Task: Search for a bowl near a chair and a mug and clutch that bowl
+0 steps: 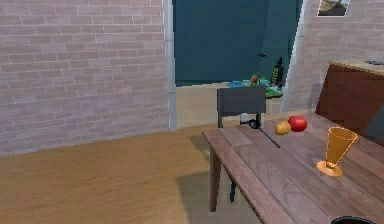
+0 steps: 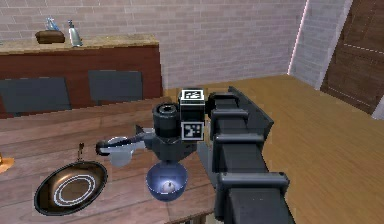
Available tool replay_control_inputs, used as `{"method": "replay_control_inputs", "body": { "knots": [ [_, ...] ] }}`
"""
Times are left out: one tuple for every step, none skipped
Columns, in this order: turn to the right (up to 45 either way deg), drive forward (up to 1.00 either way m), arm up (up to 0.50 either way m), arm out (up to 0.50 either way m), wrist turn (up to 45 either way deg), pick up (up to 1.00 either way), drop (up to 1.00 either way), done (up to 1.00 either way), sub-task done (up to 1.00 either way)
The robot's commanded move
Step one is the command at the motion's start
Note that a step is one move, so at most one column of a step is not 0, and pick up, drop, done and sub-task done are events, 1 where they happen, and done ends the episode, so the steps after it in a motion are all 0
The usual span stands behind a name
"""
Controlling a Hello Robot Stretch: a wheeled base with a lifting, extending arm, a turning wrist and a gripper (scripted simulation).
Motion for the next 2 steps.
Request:
{"method": "replay_control_inputs", "body": {
  "knots": [
    [0.0,0.0,0.0,0.0,24.0,0.0,0.0,0.0,0.0],
    [0.0,0.0,-0.3,0.0,0.0,0.0,0.0,0.0,0.0]
  ]
}}
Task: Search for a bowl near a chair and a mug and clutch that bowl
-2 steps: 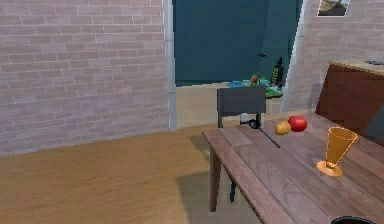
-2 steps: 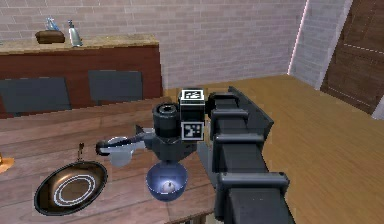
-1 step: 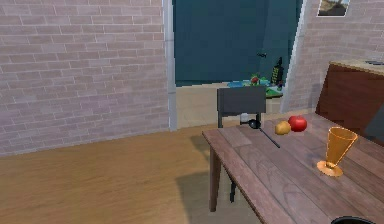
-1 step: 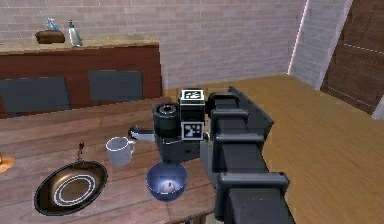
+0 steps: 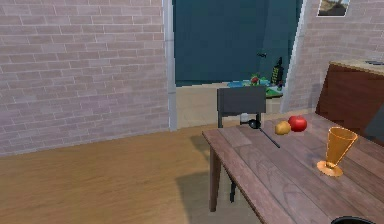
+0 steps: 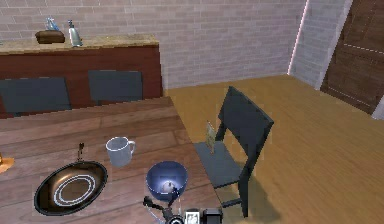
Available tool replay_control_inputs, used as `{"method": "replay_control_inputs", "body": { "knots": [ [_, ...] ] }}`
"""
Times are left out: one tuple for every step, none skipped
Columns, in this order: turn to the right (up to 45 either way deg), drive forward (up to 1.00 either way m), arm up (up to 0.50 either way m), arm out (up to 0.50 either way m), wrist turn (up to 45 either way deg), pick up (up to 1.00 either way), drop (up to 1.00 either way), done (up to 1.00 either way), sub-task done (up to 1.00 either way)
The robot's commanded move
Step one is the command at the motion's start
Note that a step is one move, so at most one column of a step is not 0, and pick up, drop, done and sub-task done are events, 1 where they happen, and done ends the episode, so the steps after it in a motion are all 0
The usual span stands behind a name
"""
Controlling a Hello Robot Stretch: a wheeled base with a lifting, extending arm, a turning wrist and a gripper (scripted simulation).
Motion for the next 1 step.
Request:
{"method": "replay_control_inputs", "body": {
  "knots": [
    [0.0,0.0,0.0,0.0,0.0,1.0,0.0,0.0,0.0]
  ]
}}
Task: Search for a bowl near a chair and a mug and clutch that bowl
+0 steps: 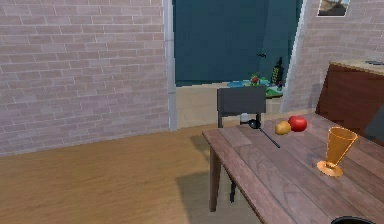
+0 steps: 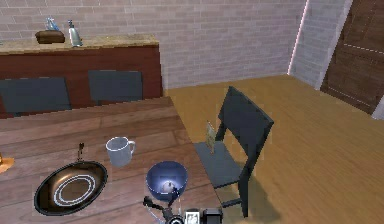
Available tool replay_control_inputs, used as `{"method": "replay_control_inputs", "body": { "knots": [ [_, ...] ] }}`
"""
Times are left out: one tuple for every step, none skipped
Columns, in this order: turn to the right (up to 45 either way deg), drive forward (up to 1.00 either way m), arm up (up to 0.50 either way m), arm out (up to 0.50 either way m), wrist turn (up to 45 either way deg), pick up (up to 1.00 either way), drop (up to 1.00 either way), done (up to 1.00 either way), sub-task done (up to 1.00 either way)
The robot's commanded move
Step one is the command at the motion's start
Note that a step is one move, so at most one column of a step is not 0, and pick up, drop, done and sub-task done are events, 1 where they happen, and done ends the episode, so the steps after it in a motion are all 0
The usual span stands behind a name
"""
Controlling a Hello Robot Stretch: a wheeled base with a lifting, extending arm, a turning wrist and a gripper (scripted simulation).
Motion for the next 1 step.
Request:
{"method": "replay_control_inputs", "body": {
  "knots": [
    [0.0,0.0,0.1,0.0,0.0,0.0,0.0,0.0,0.0]
  ]
}}
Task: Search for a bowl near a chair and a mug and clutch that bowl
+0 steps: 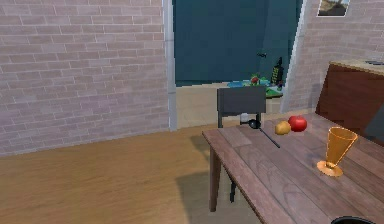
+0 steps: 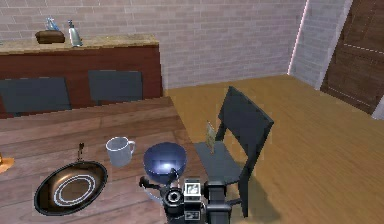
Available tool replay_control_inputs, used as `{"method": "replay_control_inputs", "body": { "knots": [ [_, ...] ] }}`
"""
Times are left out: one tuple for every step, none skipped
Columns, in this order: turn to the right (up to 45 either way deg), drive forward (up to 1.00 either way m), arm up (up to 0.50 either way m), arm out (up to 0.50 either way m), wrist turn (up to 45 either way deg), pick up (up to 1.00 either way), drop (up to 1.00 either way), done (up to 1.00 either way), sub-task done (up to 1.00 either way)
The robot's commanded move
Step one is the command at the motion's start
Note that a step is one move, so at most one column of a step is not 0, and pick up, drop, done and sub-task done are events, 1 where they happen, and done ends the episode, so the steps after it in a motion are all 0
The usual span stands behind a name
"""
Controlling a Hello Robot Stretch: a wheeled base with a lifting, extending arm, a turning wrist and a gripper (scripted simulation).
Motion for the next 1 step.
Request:
{"method": "replay_control_inputs", "body": {
  "knots": [
    [0.0,0.0,0.0,0.0,0.0,0.0,0.0,1.0,0.0]
  ]
}}
